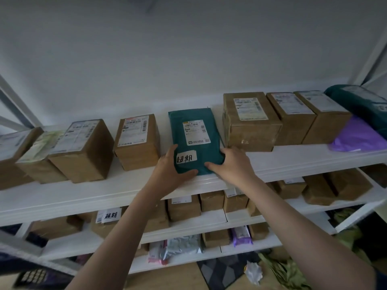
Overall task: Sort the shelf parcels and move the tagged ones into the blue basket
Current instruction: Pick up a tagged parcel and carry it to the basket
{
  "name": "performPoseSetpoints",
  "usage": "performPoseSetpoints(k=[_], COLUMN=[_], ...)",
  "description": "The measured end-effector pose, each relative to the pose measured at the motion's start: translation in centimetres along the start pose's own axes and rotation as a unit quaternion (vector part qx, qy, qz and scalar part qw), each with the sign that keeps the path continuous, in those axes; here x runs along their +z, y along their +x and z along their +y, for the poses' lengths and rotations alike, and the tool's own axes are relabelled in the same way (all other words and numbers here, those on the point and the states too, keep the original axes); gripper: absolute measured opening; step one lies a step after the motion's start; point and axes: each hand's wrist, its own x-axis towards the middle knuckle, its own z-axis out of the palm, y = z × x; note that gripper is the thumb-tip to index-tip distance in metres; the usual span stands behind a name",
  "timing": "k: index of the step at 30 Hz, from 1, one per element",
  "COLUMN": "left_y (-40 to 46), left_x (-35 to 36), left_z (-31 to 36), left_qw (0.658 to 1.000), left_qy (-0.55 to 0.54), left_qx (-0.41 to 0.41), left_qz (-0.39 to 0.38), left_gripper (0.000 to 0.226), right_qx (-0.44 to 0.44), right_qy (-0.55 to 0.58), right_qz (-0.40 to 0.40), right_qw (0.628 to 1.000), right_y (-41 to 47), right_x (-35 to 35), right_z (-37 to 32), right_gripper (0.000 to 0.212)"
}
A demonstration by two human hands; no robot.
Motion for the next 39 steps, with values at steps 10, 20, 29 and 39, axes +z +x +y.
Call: performPoseSetpoints(k=[10, 20, 29, 39], left_y=[-2.5, -4.4, -5.4, -6.8], left_x=[-0.3, -2.0, -2.9, -5.7], left_z=[0.3, 0.7, 0.5, -0.1], left_qw=[0.992, 0.976, 0.972, 0.966], left_qy=[-0.083, -0.141, -0.12, -0.131], left_qx=[0.029, 0.075, 0.109, 0.104], left_qz=[0.091, 0.148, 0.171, 0.195], left_gripper=[0.08, 0.096, 0.095, 0.096], right_qx=[0.037, -0.072, -0.138, -0.181], right_qy=[0.194, 0.203, 0.105, 0.09], right_qz=[-0.079, 0.046, 0.047, 0.046], right_qw=[0.977, 0.975, 0.984, 0.978], right_y=[-0.5, -3.6, -4.4, -5.1], right_x=[-1.7, -3.0, -3.1, -3.3], right_z=[-0.7, -1.9, -3.4, -6.2], right_gripper=[0.053, 0.072, 0.064, 0.065])
